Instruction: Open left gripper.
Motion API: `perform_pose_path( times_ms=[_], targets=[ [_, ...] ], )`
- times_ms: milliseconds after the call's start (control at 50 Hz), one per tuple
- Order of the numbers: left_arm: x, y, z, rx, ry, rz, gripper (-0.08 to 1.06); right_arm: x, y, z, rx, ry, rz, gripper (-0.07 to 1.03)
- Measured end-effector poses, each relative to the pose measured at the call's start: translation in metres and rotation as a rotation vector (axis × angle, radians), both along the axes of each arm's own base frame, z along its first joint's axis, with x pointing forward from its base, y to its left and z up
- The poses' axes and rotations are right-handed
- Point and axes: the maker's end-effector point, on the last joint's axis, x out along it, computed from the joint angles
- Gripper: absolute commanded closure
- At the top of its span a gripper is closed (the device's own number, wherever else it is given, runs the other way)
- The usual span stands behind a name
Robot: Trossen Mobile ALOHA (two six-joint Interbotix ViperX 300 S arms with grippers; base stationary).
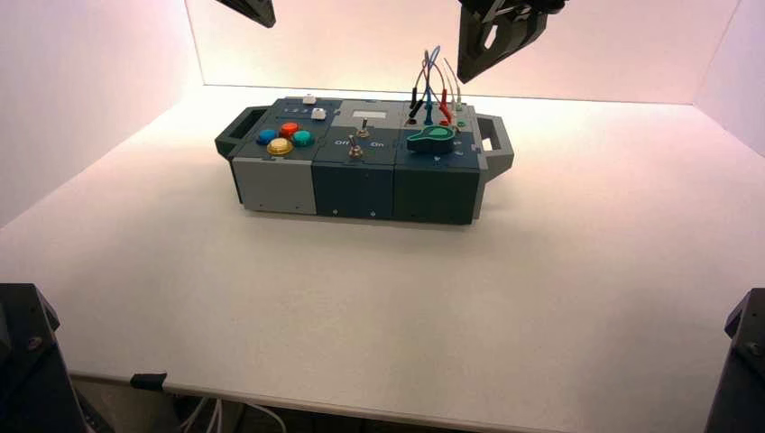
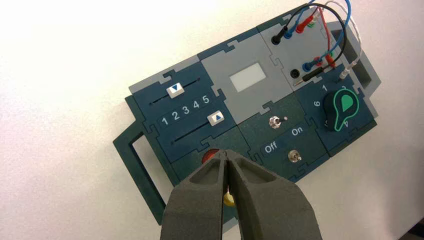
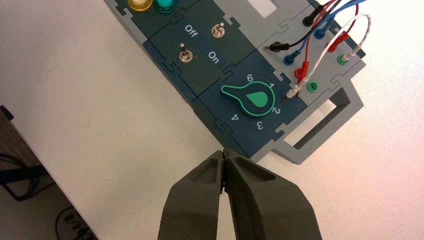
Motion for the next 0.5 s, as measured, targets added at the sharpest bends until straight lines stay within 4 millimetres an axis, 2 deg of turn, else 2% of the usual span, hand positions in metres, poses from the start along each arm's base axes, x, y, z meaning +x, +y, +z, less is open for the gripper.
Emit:
perform_pose_path(
  times_ms=[500],
  targets=[
    [-0.0018, -0.0002, -0.0012, 0.001, 0.011, -0.006, 1.00, -0.0022, -0.0018, -0.0016, -0.012, 0.014, 0.000, 0.98]
  ],
)
